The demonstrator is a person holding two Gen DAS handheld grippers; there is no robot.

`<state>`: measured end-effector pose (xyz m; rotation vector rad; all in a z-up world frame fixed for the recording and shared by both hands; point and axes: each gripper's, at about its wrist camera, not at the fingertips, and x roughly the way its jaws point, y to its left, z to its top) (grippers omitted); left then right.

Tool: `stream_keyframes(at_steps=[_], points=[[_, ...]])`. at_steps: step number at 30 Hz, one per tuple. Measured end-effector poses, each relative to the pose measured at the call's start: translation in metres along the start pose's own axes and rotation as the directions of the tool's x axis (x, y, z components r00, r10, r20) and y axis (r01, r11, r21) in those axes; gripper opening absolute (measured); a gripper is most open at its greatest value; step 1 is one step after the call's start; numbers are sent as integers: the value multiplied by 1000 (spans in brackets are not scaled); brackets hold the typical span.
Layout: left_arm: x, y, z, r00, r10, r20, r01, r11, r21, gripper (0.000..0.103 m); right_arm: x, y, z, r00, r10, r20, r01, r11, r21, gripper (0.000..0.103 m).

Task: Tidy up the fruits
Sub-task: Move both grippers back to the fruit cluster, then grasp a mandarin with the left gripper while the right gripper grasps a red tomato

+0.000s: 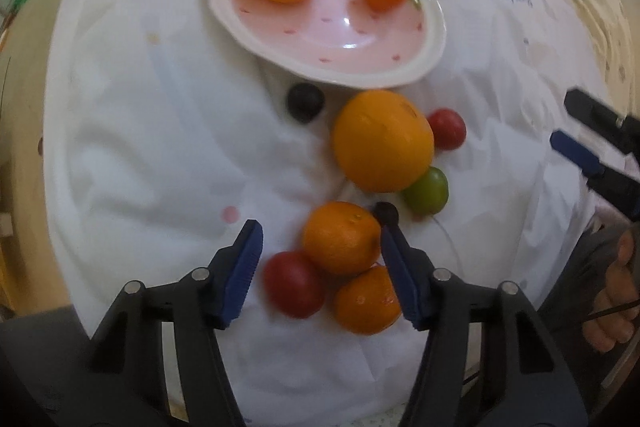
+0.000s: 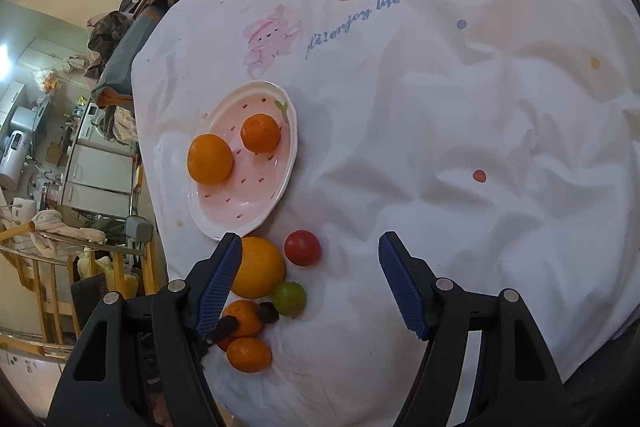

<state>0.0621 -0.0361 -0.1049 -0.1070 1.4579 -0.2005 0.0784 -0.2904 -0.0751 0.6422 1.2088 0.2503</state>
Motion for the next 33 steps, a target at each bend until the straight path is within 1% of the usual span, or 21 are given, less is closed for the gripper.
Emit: stream_keyframes(at_steps=[1, 5, 8, 9, 10, 11, 13, 14, 15, 18, 20, 22, 24, 26, 30, 33], points=[[3, -3, 0, 1000, 3, -7, -3, 1000, 11, 54, 1, 0, 0, 1000, -2, -2, 2, 1000, -2, 73], [9, -9, 0, 999, 13, -30, -13, 1000, 26, 54, 2, 0, 0, 1000, -4, -9, 4, 1000, -6, 73], [13, -12, 0, 999, 29, -32, -28, 999, 41, 54, 2, 0, 0, 1000, -8, -10, 8, 1000, -7, 73], [13, -13, 0, 999, 30, -31, -29, 999, 44, 53, 3, 0, 0, 1000, -9, -11, 9, 1000, -7, 73], [13, -15, 0, 999, 28, -27, -27, 998, 53, 44, 3, 0, 0, 1000, -10, -13, 10, 1000, -6, 73], [12, -17, -1, 999, 19, -27, -17, 998, 62, 41, 4, 0, 0, 1000, -10, -15, 10, 1000, -5, 73], [9, -22, -4, 999, 35, -13, -34, 996, 83, 40, 5, 0, 0, 1000, -12, -17, 11, 1000, -8, 73], [6, -24, -5, 999, 50, 4, -50, 994, 99, 40, 6, 1, 0, 1000, -13, -18, 13, 1000, -12, 73], [3, -25, -6, 999, 50, 12, -51, 993, 103, 40, 6, 2, 0, 1000, -16, -18, 15, 1000, -15, 73], [-14, -26, -6, 998, 4, 57, -9, 996, 93, 40, 8, 3, -1, 999, -27, -22, 27, 999, -24, 73], [-30, -27, -7, 993, -5, 114, -5, 996, 91, 40, 8, 2, -2, 999, -34, -25, 33, 999, -27, 73], [-45, -23, -5, 985, 6, 174, -20, 997, 79, 40, 8, 2, -4, 999, -40, -26, 40, 999, -30, 73], [-60, -12, -1, 973, 18, 229, -28, 999, 38, 40, 8, 2, -5, 998, -47, -28, 46, 998, -36, 73], [-68, -4, 4, 964, 37, 264, -38, 999, -2, 40, 9, 3, -5, 998, -52, -30, 51, 998, -41, 73], [-83, 23, 10, 947, 60, 314, -34, 996, -87, 40, 11, 8, -8, 998, -50, -43, 47, 997, -67, 73], [-87, 32, 12, 937, 73, 341, -30, 991, -130, 40, 14, 14, -7, 997, -57, -56, 51, 994, -99, 73]])
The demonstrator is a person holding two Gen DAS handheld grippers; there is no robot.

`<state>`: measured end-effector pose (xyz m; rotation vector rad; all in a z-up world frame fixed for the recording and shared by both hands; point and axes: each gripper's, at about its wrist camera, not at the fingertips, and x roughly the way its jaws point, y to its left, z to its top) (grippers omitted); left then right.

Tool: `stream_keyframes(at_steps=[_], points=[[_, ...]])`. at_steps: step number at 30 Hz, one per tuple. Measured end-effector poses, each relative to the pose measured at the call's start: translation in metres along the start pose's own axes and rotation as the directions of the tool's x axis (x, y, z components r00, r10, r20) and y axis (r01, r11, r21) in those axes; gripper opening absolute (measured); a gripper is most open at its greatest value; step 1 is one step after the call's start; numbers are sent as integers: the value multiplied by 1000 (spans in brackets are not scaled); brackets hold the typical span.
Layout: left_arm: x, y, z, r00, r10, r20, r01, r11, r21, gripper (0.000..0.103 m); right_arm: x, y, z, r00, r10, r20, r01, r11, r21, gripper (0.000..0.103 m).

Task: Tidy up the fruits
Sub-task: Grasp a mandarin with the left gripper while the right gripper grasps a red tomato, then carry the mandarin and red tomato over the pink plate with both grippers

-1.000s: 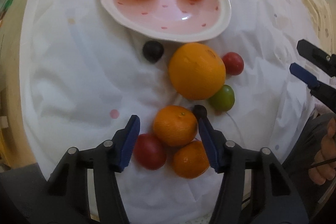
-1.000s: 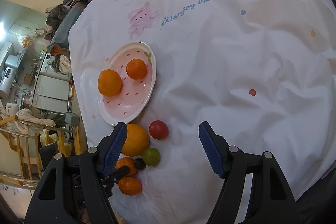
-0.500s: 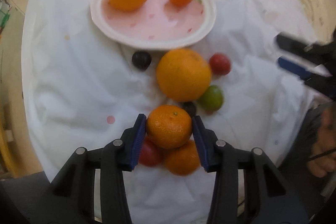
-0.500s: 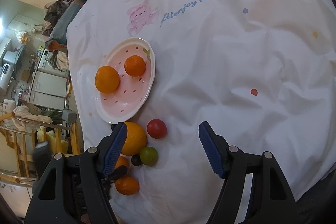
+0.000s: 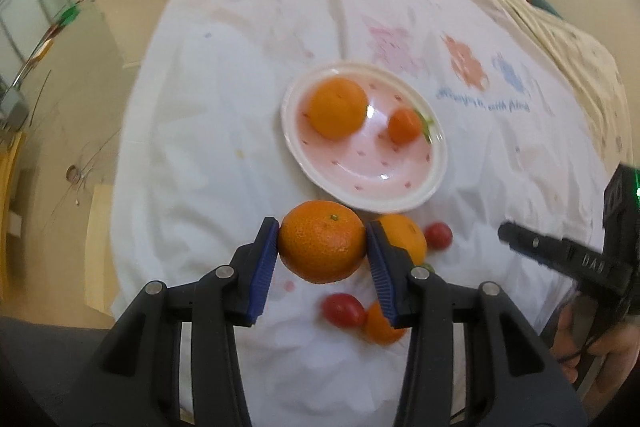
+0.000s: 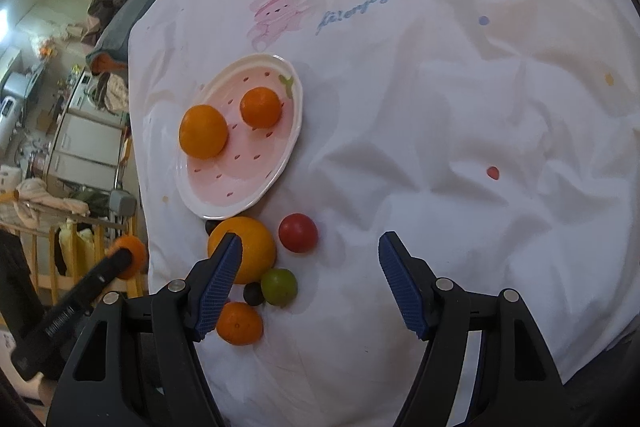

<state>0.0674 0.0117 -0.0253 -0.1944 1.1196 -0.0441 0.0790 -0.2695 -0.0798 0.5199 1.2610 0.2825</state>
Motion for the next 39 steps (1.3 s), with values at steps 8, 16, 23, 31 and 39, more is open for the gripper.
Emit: stream_keyframes(at_steps=[8, 16, 23, 31, 39], points=[[-2, 13, 2, 1000, 3, 2, -3, 998, -66, 40, 20, 11, 8, 997, -8, -71, 4, 999, -52, 45], [3, 21, 4, 1000, -5, -21, 2, 995, -104, 40, 57, 23, 9, 989, -38, -140, 27, 996, -82, 43], [9, 19, 3, 999, -7, -39, 3, 995, -99, 40, 77, 22, 7, 982, -100, -162, 80, 989, -123, 33], [13, 14, 1, 999, 20, -34, -22, 997, -74, 40, 66, 21, 6, 988, -73, -136, 55, 990, -127, 32], [21, 12, -2, 998, 58, -36, -60, 997, -49, 40, 42, 15, 6, 995, -26, -92, 18, 996, -84, 32]])
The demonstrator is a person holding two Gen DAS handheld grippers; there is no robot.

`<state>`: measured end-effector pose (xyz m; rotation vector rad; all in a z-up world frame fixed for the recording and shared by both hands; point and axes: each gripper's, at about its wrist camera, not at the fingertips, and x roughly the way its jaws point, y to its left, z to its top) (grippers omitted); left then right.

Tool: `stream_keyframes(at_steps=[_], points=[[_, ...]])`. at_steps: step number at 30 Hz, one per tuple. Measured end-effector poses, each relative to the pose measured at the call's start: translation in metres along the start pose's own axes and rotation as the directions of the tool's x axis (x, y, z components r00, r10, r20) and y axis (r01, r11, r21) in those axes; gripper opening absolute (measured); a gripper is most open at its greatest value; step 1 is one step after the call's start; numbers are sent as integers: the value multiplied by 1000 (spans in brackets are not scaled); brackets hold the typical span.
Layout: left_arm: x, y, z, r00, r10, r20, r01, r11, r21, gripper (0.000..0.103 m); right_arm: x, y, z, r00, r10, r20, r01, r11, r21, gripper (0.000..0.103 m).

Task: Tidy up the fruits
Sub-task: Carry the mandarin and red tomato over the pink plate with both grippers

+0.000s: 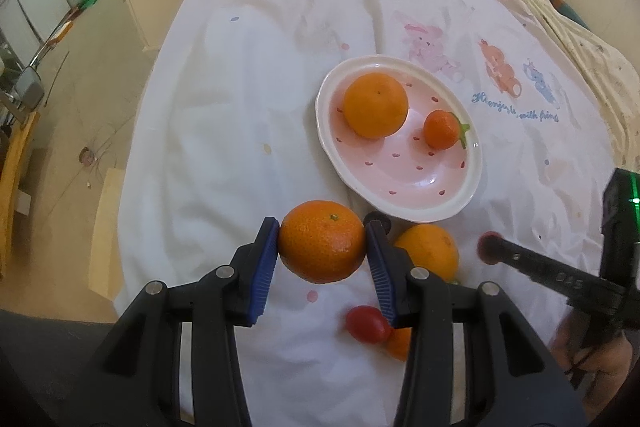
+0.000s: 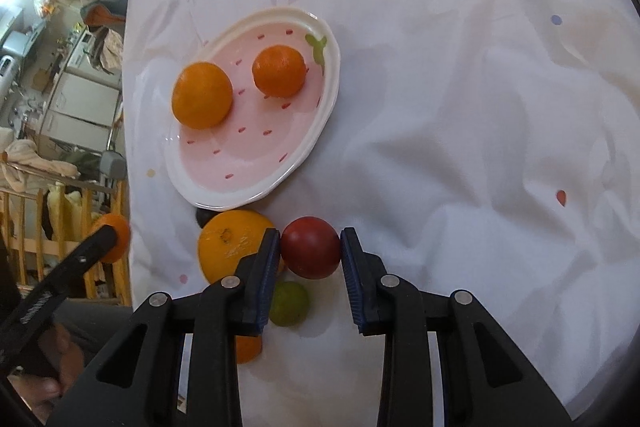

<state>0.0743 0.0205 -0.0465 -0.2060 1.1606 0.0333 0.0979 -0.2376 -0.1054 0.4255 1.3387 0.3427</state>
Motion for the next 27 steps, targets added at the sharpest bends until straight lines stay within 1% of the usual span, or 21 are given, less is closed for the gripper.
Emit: stream_keyframes(at_steps=[3, 11, 13, 16, 18, 19, 20, 22, 23, 27], points=[[2, 0, -1, 1000, -4, -8, 4, 1000, 1, 40, -10, -4, 0, 1000, 13, 23, -14, 1000, 24, 32], [5, 2, -1, 999, 33, 3, -34, 999, 4, 40, -37, -7, 7, 994, 31, 104, -37, 997, 62, 32], [6, 4, 1, 1000, 21, -10, -21, 1000, -9, 40, -45, -11, 10, 991, 41, 130, -52, 996, 78, 32], [2, 6, 5, 1000, 24, -2, -24, 1000, -20, 40, -55, -15, 14, 985, 47, 165, -63, 994, 92, 32], [-3, 6, 10, 1000, 22, 6, -22, 999, -27, 40, -65, -17, 18, 979, 69, 192, -88, 992, 92, 32], [-5, 6, 12, 1000, 18, 9, -17, 999, -29, 40, -69, -17, 19, 974, 96, 207, -116, 989, 88, 32], [-8, 5, 15, 1000, 12, 17, -12, 1000, -27, 40, -75, -16, 21, 967, 122, 225, -144, 986, 83, 32], [-12, 2, 20, 999, 16, 30, -15, 1000, -18, 40, -84, -14, 24, 955, 152, 255, -174, 983, 65, 32], [-15, 1, 24, 999, 13, 37, -13, 1000, -13, 40, -90, -11, 27, 945, 176, 275, -197, 979, 49, 33], [-21, -7, 38, 998, 8, 60, -9, 1000, 9, 40, -105, -6, 36, 917, 230, 325, -246, 969, 8, 32]])
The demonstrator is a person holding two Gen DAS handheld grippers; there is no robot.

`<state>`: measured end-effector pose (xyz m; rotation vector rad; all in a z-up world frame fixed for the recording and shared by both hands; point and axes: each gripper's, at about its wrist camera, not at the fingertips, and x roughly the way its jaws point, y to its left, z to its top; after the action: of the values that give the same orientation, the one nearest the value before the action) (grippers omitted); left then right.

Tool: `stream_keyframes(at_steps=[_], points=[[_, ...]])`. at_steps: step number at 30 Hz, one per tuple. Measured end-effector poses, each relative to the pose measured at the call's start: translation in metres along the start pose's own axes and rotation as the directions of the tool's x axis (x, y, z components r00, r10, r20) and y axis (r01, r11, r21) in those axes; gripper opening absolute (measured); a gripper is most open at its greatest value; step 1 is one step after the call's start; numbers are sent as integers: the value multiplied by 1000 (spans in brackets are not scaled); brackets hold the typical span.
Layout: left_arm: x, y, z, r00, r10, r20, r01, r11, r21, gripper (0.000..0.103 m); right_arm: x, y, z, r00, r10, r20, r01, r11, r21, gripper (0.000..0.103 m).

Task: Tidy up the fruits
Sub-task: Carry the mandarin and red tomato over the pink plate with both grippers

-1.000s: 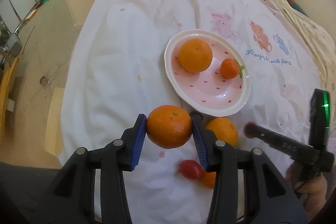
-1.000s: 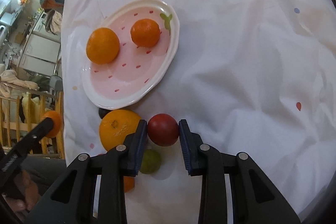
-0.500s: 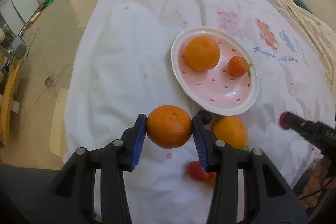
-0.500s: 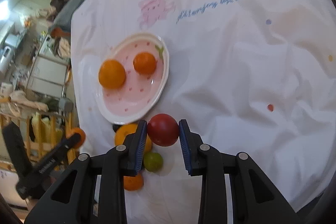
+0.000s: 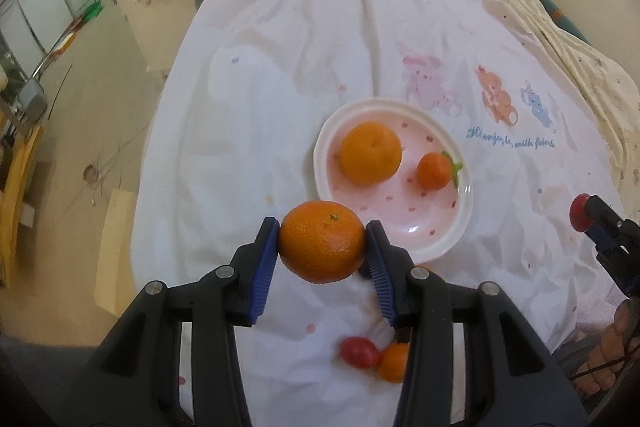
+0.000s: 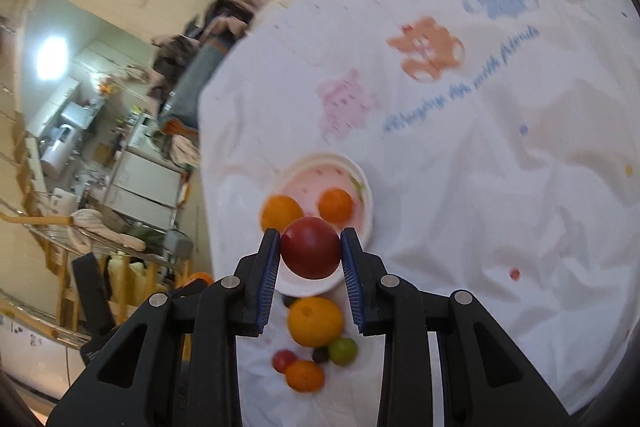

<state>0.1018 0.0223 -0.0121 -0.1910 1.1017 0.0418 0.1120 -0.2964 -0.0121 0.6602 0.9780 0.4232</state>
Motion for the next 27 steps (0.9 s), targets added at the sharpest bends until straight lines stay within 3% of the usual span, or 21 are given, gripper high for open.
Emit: stream_keyframes(at_steps=[5, 13, 27], points=[[-1, -11, 23, 999, 5, 36, -6, 999, 47, 40, -2, 7, 17, 999, 34, 36, -33, 999, -33, 33], [12, -25, 61, 998, 7, 62, -12, 996, 89, 40, 18, 4, 38, 999, 39, 22, -38, 999, -38, 33], [65, -58, 97, 999, 22, 43, -29, 986, 166, 40, 77, -8, 73, 998, -37, -52, 33, 996, -85, 33]])
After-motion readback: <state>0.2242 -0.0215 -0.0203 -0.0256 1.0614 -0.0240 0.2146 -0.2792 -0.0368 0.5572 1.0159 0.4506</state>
